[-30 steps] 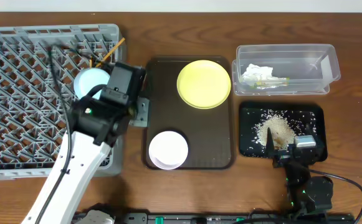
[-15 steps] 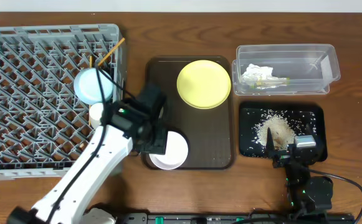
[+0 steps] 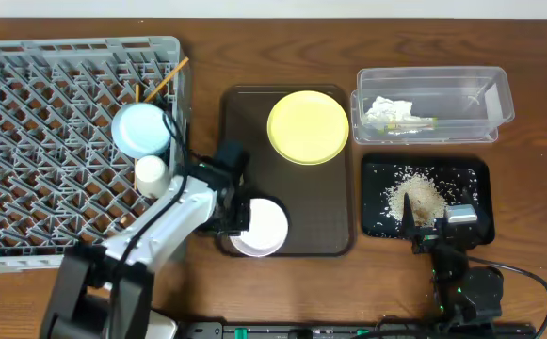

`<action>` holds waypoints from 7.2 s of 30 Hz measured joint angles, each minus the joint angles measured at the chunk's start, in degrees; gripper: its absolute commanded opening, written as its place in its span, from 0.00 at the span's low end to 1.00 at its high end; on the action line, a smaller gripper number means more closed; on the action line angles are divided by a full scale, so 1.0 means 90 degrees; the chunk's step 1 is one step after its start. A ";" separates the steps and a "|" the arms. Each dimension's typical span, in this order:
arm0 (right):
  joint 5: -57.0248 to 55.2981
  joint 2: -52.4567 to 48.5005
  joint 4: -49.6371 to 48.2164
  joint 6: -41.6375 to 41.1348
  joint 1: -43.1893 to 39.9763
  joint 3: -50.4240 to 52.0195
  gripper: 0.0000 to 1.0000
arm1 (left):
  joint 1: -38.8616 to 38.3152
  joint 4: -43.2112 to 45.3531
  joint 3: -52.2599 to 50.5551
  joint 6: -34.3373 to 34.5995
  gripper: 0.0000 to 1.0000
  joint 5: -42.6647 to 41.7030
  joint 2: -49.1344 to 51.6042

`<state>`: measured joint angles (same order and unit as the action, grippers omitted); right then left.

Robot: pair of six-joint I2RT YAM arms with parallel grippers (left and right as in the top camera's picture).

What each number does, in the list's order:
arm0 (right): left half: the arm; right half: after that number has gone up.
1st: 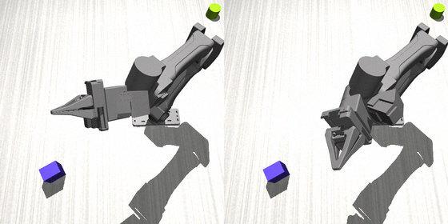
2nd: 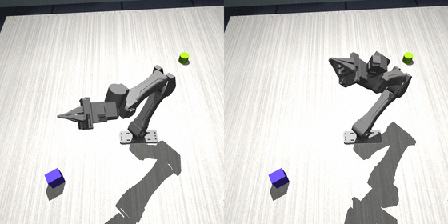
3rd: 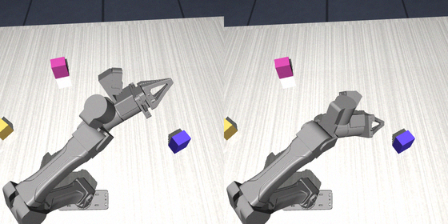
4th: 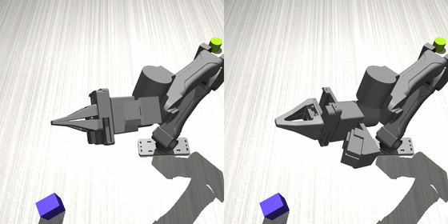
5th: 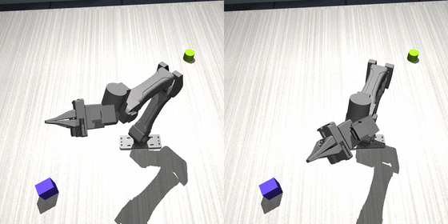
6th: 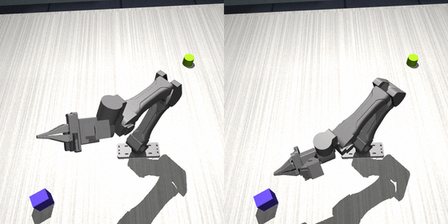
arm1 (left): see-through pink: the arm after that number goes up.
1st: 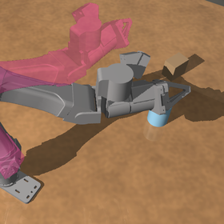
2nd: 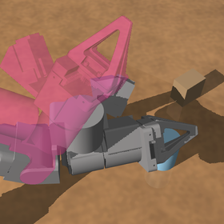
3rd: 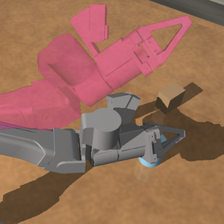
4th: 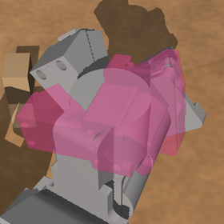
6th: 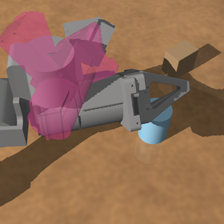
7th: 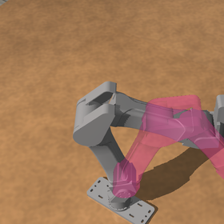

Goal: Sort waste into correct bins and load items into the dishwasher
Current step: 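Grasp the pink bowl and lift it toward the dish rack, then lower the pink bowl on its side into the rack's left slots, then release the pink bowl and move the left gripper to the yellow plate, then grasp the yellow plate edge and lift it into the rack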

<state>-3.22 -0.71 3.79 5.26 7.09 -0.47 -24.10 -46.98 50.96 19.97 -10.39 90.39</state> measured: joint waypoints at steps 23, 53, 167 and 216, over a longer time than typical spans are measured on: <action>0.0000 0.0000 0.0000 0.0000 0.0000 0.0000 0.99 | 0.0100 -0.3269 0.2611 0.0821 0.06 0.6688 -0.2378; 0.0000 0.0000 0.0000 0.0000 0.0000 0.0000 0.99 | 0.3303 -0.1037 0.1698 0.1115 0.06 0.9202 -0.0418; 0.0000 0.0000 0.0000 0.0000 0.0000 0.0000 0.99 | 0.2701 0.3162 0.1525 -0.4393 0.43 0.8920 0.0984; -0.0002 0.0000 0.0000 0.0000 0.0000 0.0000 0.99 | 0.0041 0.4537 0.1576 0.0158 0.19 0.0612 0.2494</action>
<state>-3.25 -0.71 3.79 5.26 7.09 -0.47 -23.73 -6.15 65.14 21.39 -4.89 112.84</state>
